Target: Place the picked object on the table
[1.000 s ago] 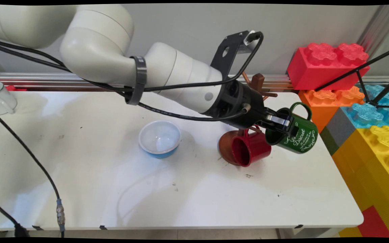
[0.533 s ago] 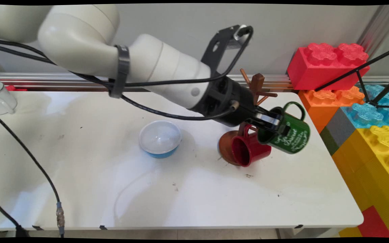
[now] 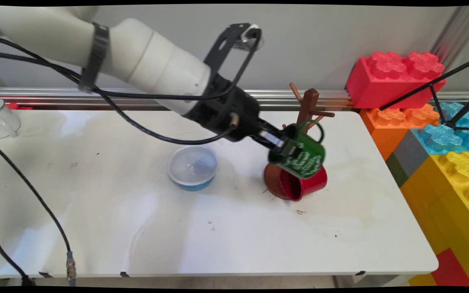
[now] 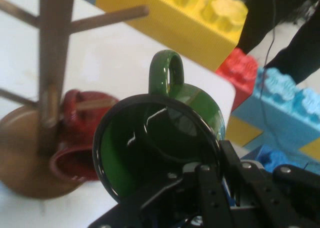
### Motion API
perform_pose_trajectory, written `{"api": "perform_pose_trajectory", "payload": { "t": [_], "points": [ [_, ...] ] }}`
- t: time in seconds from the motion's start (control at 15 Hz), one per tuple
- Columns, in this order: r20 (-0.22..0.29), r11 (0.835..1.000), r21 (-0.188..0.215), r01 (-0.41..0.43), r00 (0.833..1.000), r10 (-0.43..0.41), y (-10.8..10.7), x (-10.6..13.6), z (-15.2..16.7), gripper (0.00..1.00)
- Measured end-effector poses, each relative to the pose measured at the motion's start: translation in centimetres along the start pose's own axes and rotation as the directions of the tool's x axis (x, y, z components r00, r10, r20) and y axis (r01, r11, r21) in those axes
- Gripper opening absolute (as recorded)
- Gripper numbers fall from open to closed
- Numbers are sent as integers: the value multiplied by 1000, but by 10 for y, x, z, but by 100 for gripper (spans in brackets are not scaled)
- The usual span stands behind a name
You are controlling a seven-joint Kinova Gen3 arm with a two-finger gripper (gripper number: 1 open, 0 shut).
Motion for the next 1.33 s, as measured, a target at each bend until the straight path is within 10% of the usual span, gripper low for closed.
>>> {"api": "perform_pose_trajectory", "payload": {
  "t": [1.33],
  "points": [
    [293, 950, 156, -271, 931, 217, -1, -32, -44, 0]
  ]
}}
